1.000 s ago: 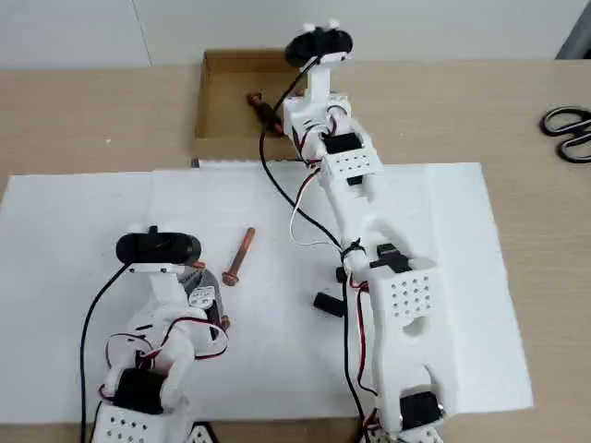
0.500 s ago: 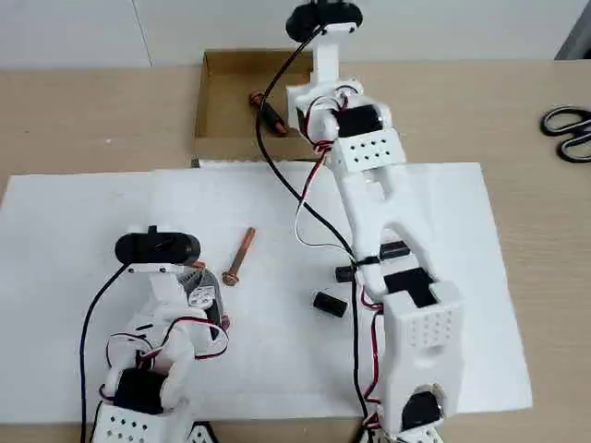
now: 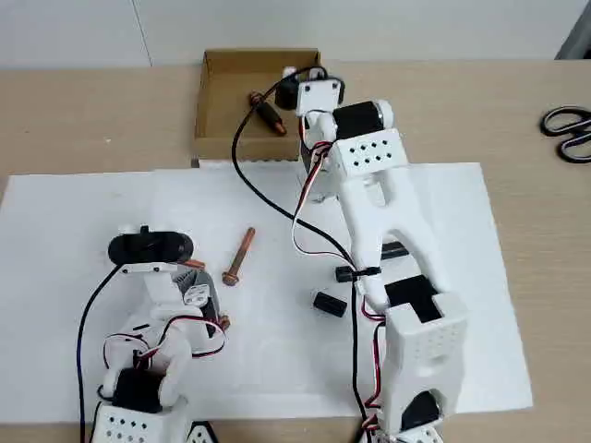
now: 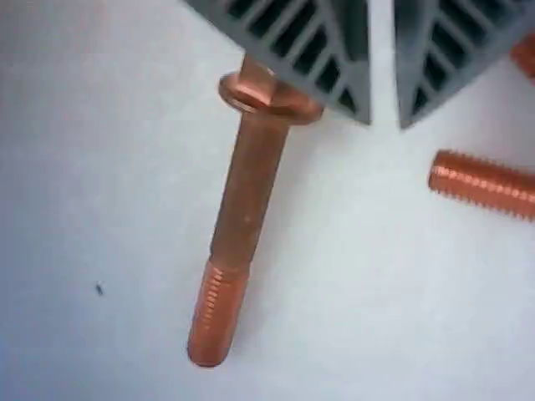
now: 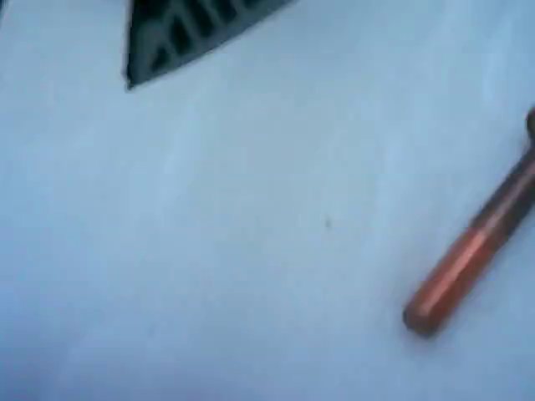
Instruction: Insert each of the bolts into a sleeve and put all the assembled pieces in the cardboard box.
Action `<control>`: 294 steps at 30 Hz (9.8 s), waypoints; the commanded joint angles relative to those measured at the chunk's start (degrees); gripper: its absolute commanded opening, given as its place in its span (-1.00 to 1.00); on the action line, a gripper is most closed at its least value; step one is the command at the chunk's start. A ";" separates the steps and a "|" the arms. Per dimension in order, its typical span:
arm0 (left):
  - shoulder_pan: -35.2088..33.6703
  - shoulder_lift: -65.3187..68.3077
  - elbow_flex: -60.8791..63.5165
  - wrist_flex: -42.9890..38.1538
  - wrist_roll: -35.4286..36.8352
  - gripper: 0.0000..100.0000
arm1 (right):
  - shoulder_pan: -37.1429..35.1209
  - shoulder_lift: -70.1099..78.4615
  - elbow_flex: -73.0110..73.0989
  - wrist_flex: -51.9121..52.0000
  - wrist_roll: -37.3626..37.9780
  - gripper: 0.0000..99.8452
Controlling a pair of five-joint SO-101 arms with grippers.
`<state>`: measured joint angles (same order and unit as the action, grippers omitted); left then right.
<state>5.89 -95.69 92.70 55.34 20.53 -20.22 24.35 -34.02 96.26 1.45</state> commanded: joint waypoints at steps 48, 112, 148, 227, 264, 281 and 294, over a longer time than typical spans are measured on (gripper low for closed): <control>-0.62 -0.35 -0.22 -0.88 0.53 -0.99 | -6.46 -38.73 61.71 -12.79 33.85 -0.63; -0.62 -0.18 -0.22 -0.88 1.49 -0.99 | -13.76 -38.55 71.21 -24.31 36.84 -0.63; -2.02 -0.18 -0.22 -0.88 2.02 -0.99 | -7.87 -25.80 65.93 -22.99 37.10 -0.98; -10.99 71.21 -57.98 12.48 33.23 -0.98 | 31.96 -46.90 65.49 -0.92 23.65 -0.99; -18.64 86.51 -54.20 -0.44 35.16 -0.73 | 31.78 -46.90 65.49 -1.19 23.65 -0.99; -18.73 99.08 -61.76 -0.26 36.75 -0.98 | 31.60 -46.90 65.49 -1.19 23.65 -0.99; -18.64 100.40 -72.75 8.79 36.75 -0.99 | 31.52 -47.43 65.05 -0.75 23.74 -0.99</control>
<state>-12.31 6.81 24.22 62.90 57.19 11.25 -20.75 31.65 95.56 24.48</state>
